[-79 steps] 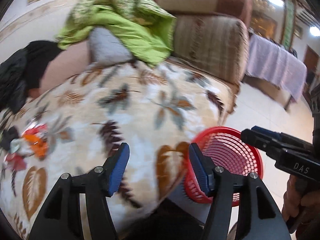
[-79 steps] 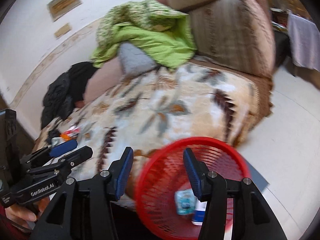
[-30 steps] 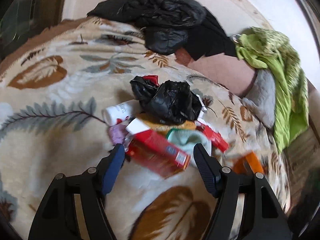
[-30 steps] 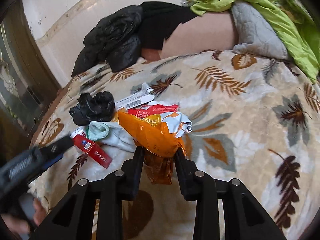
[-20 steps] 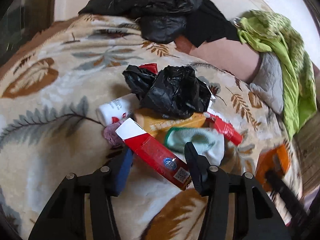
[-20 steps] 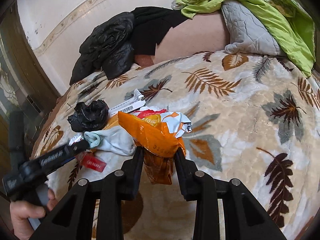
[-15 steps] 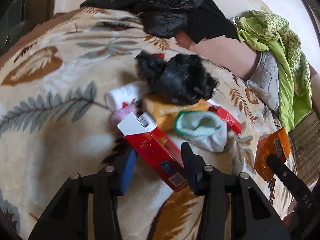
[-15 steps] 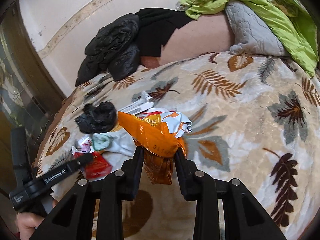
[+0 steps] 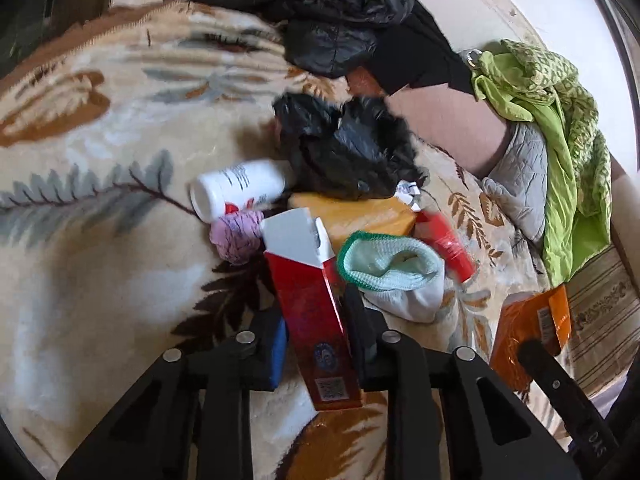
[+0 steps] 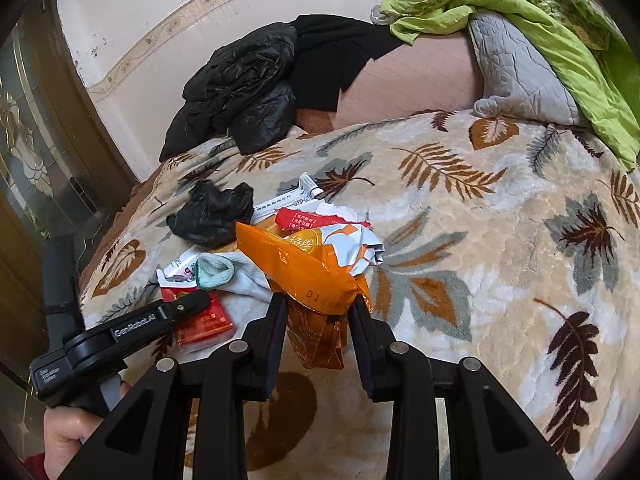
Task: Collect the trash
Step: 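Lift the red box with the left tool while the right tool lifts the orange bag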
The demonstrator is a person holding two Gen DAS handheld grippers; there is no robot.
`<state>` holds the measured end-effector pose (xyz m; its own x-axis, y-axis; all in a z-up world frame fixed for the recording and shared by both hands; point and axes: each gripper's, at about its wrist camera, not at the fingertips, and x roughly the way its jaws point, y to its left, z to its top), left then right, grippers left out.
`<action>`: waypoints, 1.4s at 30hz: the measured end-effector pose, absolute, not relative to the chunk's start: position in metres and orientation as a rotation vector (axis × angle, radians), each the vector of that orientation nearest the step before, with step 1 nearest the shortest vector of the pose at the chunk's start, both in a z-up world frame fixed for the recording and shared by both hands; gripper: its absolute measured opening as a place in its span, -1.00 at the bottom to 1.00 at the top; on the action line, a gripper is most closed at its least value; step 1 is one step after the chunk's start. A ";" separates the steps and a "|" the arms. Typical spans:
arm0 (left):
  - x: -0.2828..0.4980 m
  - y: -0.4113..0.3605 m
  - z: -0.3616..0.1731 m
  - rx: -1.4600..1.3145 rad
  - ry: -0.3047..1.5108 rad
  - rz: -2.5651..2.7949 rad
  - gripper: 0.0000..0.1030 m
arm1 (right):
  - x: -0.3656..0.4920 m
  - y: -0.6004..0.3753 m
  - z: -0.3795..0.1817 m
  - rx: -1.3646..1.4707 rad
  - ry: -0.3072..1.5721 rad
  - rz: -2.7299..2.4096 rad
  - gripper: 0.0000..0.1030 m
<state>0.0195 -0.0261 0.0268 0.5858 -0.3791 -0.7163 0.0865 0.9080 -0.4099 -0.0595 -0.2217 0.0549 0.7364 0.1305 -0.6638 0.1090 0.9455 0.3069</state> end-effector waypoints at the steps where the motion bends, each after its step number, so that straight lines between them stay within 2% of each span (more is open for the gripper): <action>1: 0.016 -0.026 0.031 -0.328 0.893 -0.272 -0.55 | -0.060 -0.220 0.055 0.331 0.746 0.016 -0.35; 12: -0.069 -0.018 0.078 -0.069 0.704 -0.233 -0.60 | -0.098 -0.190 0.070 0.205 0.677 0.047 -0.35; 19: -0.127 -0.018 0.085 0.082 0.597 -0.174 -0.60 | -0.141 -0.170 0.077 0.160 0.636 0.079 -0.35; 42: -0.125 -0.017 0.082 0.161 0.531 -0.048 -0.60 | -0.146 -0.163 0.074 0.151 0.631 0.089 -0.35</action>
